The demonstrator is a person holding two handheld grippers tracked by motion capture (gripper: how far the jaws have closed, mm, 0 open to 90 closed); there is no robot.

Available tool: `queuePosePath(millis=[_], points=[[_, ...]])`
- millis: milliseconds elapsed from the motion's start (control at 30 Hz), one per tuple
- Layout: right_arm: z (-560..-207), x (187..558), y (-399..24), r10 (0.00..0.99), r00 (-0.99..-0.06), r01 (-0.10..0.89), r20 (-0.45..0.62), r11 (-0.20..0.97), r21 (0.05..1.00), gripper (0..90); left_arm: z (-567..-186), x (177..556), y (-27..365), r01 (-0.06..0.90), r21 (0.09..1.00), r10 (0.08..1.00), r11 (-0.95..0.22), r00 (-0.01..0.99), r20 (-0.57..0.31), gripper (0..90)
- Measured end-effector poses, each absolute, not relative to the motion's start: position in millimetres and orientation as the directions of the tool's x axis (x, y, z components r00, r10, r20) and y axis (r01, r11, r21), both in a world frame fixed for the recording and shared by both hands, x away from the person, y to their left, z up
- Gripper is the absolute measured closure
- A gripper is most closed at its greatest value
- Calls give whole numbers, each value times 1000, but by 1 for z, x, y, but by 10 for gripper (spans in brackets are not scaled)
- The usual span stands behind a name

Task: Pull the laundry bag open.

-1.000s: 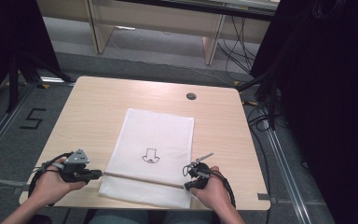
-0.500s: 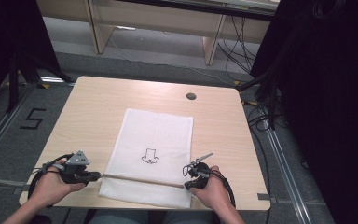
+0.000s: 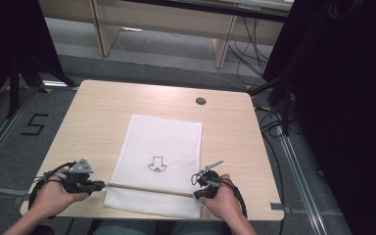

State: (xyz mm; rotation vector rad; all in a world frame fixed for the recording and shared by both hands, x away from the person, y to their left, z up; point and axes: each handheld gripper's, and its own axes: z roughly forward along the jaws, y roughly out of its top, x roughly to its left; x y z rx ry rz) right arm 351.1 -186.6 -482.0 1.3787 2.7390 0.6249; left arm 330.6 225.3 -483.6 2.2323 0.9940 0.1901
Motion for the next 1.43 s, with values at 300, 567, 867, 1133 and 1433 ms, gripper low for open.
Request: queuePosePath(millis=[300, 567, 867, 1133, 1433], points=[[-482, 353, -188, 776, -613, 762, 148, 530, 373, 900, -486, 332, 223, 593, 641, 692, -487, 710, -131, 869], [-482, 353, -189, 783, -613, 748, 105, 533, 396, 900, -486, 334, 225, 567, 667, 670, -483, 730, -136, 864], [-474, 344, -188, 793, -601, 738, 100, 503, 449, 771, -480, 333, 226, 549, 728, 685, -412, 713, -150, 694], [-463, 342, -197, 801, -596, 687, 57, 471, 553, 691, -472, 333, 196, 464, 822, 681, -329, 720, -134, 523], [-461, 350, -220, 851, -515, 715, 106, 358, 600, 638, -474, 341, 204, 466, 845, 700, -264, 695, -165, 443]])
